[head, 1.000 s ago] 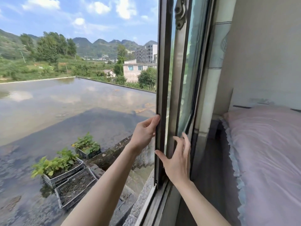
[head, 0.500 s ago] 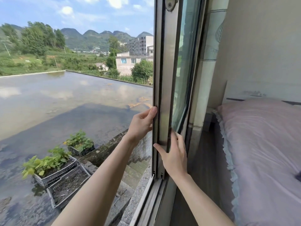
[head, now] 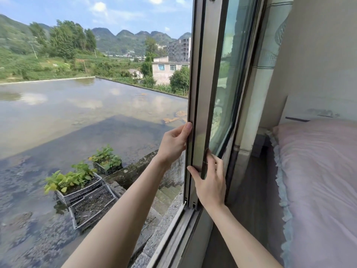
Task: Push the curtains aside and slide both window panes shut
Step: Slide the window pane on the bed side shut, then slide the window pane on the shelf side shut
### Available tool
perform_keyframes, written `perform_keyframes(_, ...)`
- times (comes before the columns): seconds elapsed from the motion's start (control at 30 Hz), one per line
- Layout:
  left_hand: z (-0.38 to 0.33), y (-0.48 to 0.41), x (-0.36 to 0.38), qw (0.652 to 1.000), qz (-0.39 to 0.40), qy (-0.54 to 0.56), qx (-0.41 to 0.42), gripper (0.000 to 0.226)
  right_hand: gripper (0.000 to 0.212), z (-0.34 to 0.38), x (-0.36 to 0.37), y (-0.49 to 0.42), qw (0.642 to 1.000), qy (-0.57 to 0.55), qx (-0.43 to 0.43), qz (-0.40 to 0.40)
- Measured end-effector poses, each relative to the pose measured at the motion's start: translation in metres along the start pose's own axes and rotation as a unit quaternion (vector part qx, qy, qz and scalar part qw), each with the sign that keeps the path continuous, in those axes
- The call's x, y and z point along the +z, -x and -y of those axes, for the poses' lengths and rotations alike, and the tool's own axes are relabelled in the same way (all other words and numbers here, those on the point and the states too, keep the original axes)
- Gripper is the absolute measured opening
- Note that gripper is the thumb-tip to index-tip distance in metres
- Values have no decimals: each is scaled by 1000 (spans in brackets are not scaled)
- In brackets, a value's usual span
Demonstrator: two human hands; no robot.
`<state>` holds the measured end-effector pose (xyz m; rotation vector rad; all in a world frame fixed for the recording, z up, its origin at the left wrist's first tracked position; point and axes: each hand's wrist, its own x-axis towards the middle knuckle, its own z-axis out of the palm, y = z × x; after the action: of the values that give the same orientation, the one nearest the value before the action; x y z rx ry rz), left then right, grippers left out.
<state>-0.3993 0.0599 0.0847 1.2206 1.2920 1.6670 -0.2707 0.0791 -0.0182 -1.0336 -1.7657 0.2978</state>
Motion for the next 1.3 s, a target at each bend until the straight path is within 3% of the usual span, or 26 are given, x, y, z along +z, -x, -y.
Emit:
perform_keyframes(0.1,3,15,0,997,-6,-75,19,22,65,0,-3,4,1000,-15,4,0)
perform_keyframes(0.23,14,51,-32,963,-33,-267,-11,26,70,-1,-8,12,995,-79,-62,1)
perform_keyframes(0.37,31,119,-78,869,-164,-453,-113,29,60,5,-8,28,969,-101,-224,18)
perform_keyframes(0.5,30,205,-96,772,-258,-534,-229,30,44,27,-2,53,928,-163,-297,155)
perform_keyframes(0.67,-2,328,-82,671,-342,-576,-318,30,40,85,-5,96,842,-191,-337,374)
perform_keyframes(0.77,-28,399,-65,625,-397,-575,-347,30,37,126,-13,125,777,-210,-391,446)
perform_keyframes(0.93,-79,511,-14,515,-486,-575,-410,32,36,194,-54,183,677,-257,-456,517)
perform_keyframes(1.07,-107,577,19,453,-528,-571,-435,34,39,226,-93,220,612,-280,-493,551)
perform_keyframes(1.13,-119,604,33,428,-555,-560,-441,33,39,242,-107,234,586,-295,-500,565)
perform_keyframes(1.3,-141,645,54,401,-616,-532,-421,30,37,283,-134,260,525,-349,-512,583)
